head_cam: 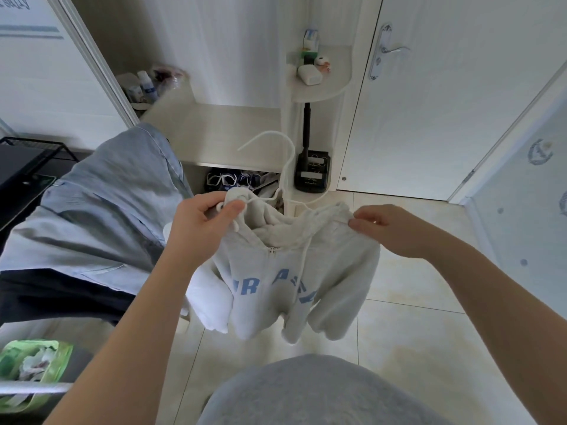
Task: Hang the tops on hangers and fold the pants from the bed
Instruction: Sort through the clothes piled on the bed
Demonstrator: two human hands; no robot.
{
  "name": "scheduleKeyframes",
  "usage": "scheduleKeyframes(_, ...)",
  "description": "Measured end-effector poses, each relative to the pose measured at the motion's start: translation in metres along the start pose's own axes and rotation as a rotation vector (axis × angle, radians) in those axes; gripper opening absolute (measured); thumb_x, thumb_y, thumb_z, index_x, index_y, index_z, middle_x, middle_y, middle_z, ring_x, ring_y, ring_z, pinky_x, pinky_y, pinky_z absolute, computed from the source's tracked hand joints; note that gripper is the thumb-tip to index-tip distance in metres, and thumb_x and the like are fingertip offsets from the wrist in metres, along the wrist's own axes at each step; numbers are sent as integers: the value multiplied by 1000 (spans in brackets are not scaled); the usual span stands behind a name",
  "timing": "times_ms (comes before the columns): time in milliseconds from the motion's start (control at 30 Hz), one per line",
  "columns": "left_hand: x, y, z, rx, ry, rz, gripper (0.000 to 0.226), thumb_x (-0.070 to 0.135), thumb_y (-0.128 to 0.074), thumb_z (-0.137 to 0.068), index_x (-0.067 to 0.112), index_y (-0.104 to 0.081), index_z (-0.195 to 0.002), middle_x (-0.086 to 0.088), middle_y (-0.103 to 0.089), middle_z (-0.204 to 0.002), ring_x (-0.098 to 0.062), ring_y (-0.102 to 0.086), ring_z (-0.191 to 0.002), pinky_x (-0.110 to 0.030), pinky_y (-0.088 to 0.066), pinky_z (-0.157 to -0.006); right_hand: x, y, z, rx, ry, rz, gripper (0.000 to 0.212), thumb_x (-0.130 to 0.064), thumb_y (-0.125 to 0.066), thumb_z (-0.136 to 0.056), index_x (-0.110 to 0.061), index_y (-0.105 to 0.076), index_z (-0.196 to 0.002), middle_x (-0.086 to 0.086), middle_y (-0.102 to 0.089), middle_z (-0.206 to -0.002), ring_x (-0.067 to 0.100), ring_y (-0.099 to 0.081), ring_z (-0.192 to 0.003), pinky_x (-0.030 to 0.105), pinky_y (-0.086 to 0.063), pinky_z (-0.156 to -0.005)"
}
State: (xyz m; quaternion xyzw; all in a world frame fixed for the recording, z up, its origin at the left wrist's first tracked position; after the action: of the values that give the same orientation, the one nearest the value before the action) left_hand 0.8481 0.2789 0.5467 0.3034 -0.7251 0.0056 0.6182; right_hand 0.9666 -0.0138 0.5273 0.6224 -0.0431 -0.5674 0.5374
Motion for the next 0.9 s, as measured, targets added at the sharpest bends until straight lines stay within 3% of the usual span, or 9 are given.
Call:
scheduleKeyframes(133, 2, -4, -7, -34, -1, -18, 27, 45, -66, -86, 18, -72, -82, -25, -55, -70, -19, -41, -62, -31, -33, -60, 1, -19, 3, -29, 11, -12, 25, -46, -55, -98, -23, -64, -97, -7, -67, -90, 15, -60, -82, 31, -48, -74)
scheduleKeyframes(267, 0, -3, -18, -50, 6, -58, 40, 52, -64, -84, 13, -71, -82, -23, -50, -65, -16, -36, -56, -28, -29, -55, -10, -30, -3, 16, 56, -58, 14, -45, -52, -99, -34, -60, -97, -17, -66, -83, 0, -58, -73, 13, -41, -63)
scheduleKeyframes(400, -8, -2, -34, -89, 0, -125, 55, 58, -58, -84, 4, -68, -84, -23, -46, -62, -14, -32, -53, -28, -26, -54, -22, -42, -9, 6, 109, -144, 16, -35, -49, -103, -24, -59, -105, 6, -69, -92, 31, -62, -85, 42, -50, -75)
scheduleKeyframes(467, -17, -3, -43, -115, 16, -151, 51, 59, -56, -86, 9, -67, -83, -23, -51, -65, -21, -36, -54, -32, -31, -56, -28, -47, -11, -10, 124, -212, 13, -28, -49, -104, -23, -61, -104, 5, -70, -95, 33, -62, -91, 46, -50, -80)
scheduleKeyframes(567, -32, -7, -57, -143, 38, -146, 39, 54, -57, -89, 17, -68, -84, -19, -60, -73, -37, -51, -65, -38, -43, -63, -41, -56, -20, -67, 79, -410, 21, -25, -50, -95, -34, -68, -98, -9, -72, -97, 14, -67, -92, 28, -53, -81)
scheduleKeyframes(700, -53, -8, -87, -165, 72, -100, 16, 33, -65, -96, 22, -72, -87, 1, -65, -80, 2, -55, -70, -9, -41, -66, -52, -73, -45, -143, -53, -832, 33, -19, -57, -77, -39, -79, -91, -11, -77, -94, 7, -73, -88, 19, -55, -71)
scheduleKeyframes(767, -65, -6, -108, -157, 123, -85, 9, 28, -65, -97, 25, -73, -94, 8, -68, -87, 1, -59, -85, -10, -43, -75, -58, -77, -63, -114, -85, -964, 34, -18, -60, -72, -40, -80, -89, -10, -78, -94, 8, -74, -86, 19, -56, -66)
scheduleKeyframes(833, -77, 0, -126, -144, 183, -74, 16, 27, -63, -98, 25, -70, -113, 9, -68, -111, -5, -61, -102, -14, -45, -85, -71, -78, -83, -72, -86, -1047, 35, -16, -60, -72, -34, -81, -93, -3, -78, -98, 14, -75, -88, 22, -57, -68)
scheduleKeyframes(900, -83, 7, -139, -171, 208, -48, 21, 27, -62, -98, 26, -67, -119, 10, -66, -119, -5, -61, -105, -14, -47, -86, -84, -75, -104, -9, -101, -1111, 35, -14, -60, -71, -27, -81, -96, 3, -78, -101, 20, -75, -91, 26, -58, -69)
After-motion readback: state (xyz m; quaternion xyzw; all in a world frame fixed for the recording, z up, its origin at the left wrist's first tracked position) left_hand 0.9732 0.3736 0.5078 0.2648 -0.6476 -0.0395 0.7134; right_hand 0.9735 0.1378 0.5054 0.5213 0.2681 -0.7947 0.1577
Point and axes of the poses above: each hand's wrist, its own z-axis away from the middle knuckle, its own y-axis out of the back of the hand, x = y × z, the point moved 7 cm from there along -z, towards the middle knuckle
